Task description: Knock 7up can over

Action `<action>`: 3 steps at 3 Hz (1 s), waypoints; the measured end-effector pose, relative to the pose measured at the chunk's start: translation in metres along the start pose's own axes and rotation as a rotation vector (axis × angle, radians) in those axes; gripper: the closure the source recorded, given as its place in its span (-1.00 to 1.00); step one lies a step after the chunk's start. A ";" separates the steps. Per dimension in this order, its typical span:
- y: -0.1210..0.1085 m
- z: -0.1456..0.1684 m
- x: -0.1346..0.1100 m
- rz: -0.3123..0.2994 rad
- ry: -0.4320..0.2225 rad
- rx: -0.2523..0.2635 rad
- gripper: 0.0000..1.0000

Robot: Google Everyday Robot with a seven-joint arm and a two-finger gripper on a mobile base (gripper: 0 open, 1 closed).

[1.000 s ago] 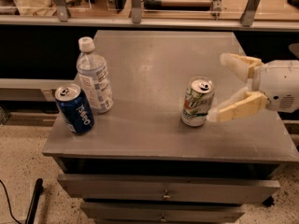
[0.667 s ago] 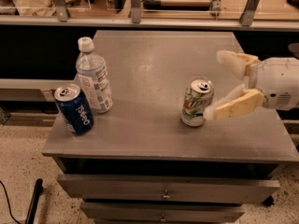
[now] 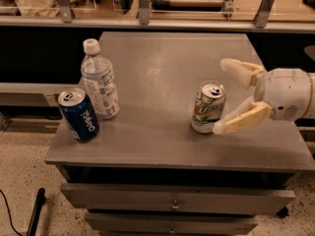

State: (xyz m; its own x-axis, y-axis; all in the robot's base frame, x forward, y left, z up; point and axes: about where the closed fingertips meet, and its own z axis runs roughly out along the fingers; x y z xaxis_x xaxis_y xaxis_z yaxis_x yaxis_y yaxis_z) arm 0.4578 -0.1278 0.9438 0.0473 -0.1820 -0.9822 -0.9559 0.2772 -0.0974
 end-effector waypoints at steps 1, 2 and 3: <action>0.001 0.011 0.022 -0.080 -0.058 -0.012 -1.00; 0.003 0.018 0.037 -0.098 -0.079 -0.013 -1.00; 0.008 0.030 0.050 -0.068 -0.092 -0.026 -1.00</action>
Offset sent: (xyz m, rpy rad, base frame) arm 0.0049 0.0107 -0.0599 0.0647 -0.1376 0.0334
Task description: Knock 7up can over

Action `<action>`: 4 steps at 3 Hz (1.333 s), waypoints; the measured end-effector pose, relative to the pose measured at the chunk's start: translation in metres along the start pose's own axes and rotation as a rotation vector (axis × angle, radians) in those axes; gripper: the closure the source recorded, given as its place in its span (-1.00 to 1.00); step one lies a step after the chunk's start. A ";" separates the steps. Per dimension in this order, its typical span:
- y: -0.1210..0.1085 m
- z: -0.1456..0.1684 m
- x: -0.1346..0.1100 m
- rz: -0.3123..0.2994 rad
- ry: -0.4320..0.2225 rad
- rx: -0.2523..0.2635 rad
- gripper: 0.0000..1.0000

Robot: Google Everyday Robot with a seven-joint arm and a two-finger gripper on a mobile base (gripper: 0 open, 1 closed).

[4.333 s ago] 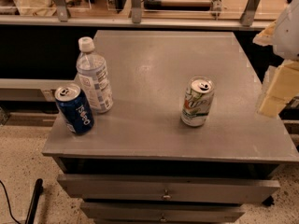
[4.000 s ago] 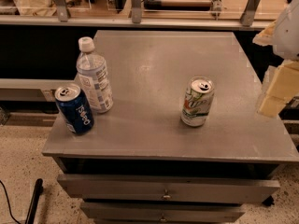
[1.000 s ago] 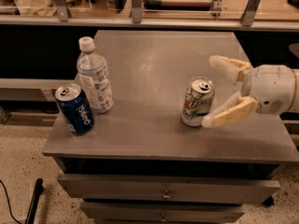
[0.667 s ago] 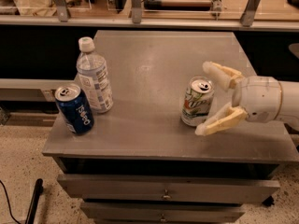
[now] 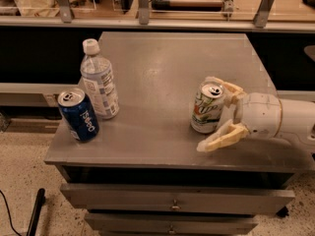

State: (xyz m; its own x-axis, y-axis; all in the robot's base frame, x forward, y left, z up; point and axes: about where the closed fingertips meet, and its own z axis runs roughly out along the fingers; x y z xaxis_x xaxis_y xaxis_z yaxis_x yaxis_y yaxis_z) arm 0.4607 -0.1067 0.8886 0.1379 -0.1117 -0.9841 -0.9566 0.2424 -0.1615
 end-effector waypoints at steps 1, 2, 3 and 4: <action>0.004 0.008 0.011 0.047 -0.020 -0.002 -1.00; 0.007 0.013 0.023 0.096 -0.030 -0.004 -1.00; 0.009 0.014 0.035 0.132 -0.027 0.004 -0.68; 0.008 0.011 0.042 0.153 -0.027 0.028 -0.21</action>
Offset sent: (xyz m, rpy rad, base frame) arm -0.0004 0.0123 -0.0434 0.0798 0.1460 -0.0081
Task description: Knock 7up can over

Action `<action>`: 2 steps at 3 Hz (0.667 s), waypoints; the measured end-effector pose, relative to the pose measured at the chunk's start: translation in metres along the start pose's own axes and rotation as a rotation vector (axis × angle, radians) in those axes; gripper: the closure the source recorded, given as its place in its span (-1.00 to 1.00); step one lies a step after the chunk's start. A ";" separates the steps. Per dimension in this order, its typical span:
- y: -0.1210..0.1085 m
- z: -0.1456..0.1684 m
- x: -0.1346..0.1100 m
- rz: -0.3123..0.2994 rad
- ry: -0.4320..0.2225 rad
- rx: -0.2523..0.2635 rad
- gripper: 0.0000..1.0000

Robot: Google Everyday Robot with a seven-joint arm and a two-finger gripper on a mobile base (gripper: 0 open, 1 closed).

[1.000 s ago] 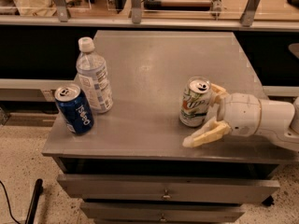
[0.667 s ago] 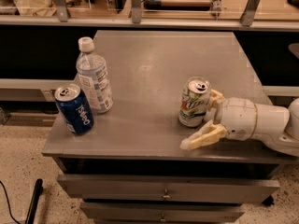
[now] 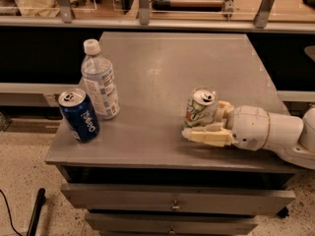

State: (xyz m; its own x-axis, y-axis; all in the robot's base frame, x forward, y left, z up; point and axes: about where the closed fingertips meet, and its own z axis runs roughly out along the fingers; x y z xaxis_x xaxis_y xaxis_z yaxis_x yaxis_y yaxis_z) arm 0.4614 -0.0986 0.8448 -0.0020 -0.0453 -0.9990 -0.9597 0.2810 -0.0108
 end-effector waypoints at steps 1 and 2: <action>0.000 0.000 -0.003 -0.007 0.003 0.008 0.25; -0.003 0.001 -0.018 -0.021 0.056 0.017 0.88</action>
Offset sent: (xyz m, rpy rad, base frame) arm 0.0057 -0.0030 0.0282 -0.0979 0.0004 -0.0391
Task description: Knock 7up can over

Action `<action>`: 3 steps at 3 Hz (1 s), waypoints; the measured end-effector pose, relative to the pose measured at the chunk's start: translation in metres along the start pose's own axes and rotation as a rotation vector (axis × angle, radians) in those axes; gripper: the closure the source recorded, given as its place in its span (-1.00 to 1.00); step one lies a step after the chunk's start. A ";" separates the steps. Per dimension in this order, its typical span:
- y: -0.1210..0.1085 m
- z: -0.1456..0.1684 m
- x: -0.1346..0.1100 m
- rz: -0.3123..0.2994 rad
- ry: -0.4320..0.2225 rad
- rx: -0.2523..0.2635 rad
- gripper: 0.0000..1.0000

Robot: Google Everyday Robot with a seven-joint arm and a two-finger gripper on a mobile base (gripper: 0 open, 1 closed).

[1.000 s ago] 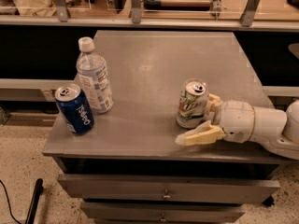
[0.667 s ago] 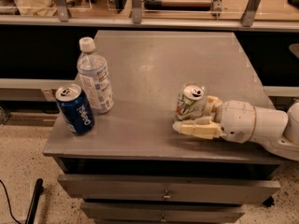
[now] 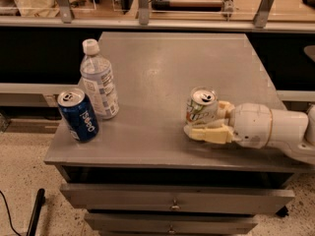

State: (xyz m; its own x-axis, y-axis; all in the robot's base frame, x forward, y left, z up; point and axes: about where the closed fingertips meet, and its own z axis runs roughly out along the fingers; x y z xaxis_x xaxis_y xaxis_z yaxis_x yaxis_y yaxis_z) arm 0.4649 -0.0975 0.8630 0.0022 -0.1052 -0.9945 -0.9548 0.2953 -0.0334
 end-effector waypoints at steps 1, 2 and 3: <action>-0.019 -0.007 -0.020 -0.011 0.054 0.021 1.00; -0.046 -0.008 -0.041 -0.032 0.112 0.025 1.00; -0.079 0.000 -0.062 -0.083 0.218 0.007 1.00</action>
Offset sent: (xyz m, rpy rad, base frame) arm 0.0826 -0.0291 0.0750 -0.1988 -0.0130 -0.0332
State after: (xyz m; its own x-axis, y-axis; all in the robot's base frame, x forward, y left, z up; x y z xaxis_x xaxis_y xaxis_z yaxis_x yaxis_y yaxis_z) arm 0.5400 -0.1140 0.9268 0.0158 -0.3322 -0.9431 -0.9518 0.2839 -0.1160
